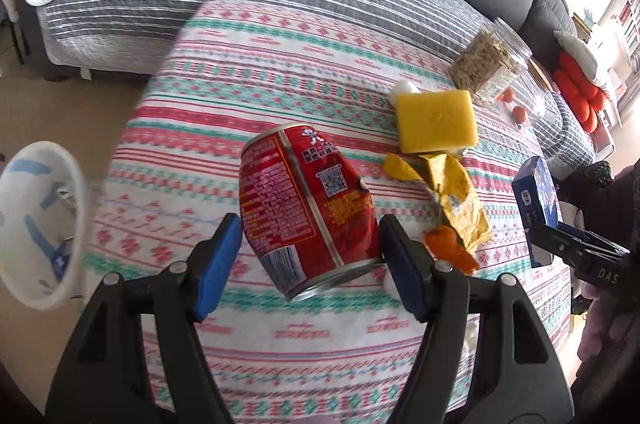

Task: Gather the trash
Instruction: 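Grasp the red can with the left gripper while the right grasps the flat blue biscuit box, then carry the red can with the left gripper over the wastebasket while the right carries the blue box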

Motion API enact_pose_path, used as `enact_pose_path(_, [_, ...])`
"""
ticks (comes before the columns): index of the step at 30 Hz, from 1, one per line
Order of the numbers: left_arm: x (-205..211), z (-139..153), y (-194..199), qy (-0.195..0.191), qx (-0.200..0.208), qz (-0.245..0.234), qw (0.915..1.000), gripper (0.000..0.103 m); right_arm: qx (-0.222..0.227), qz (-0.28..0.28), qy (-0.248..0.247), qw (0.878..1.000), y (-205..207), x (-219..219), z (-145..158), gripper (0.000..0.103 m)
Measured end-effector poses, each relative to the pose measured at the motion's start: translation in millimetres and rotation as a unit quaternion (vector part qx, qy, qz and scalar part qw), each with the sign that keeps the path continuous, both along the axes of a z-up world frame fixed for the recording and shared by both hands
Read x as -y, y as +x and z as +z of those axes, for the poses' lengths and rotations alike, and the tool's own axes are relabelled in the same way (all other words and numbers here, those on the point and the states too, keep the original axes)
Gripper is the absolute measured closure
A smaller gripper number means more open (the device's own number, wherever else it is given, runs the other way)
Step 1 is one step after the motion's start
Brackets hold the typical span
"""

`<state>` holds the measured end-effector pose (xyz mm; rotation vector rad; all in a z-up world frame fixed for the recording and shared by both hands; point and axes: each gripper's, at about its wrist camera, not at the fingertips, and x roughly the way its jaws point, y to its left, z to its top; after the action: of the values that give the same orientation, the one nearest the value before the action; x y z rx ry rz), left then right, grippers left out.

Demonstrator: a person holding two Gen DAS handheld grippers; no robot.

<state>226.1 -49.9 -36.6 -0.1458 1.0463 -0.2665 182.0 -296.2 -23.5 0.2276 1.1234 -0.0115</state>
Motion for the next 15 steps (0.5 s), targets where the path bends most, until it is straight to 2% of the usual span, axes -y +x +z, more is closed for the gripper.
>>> enact_pose_path(15, [-112.5, 17.1, -24.9, 0.026, 0.013, 0.074, 0.9969, 0.032, 0.021, 0.084, -0.006, 0.996, 23.4, -115.5, 0.8, 0.031])
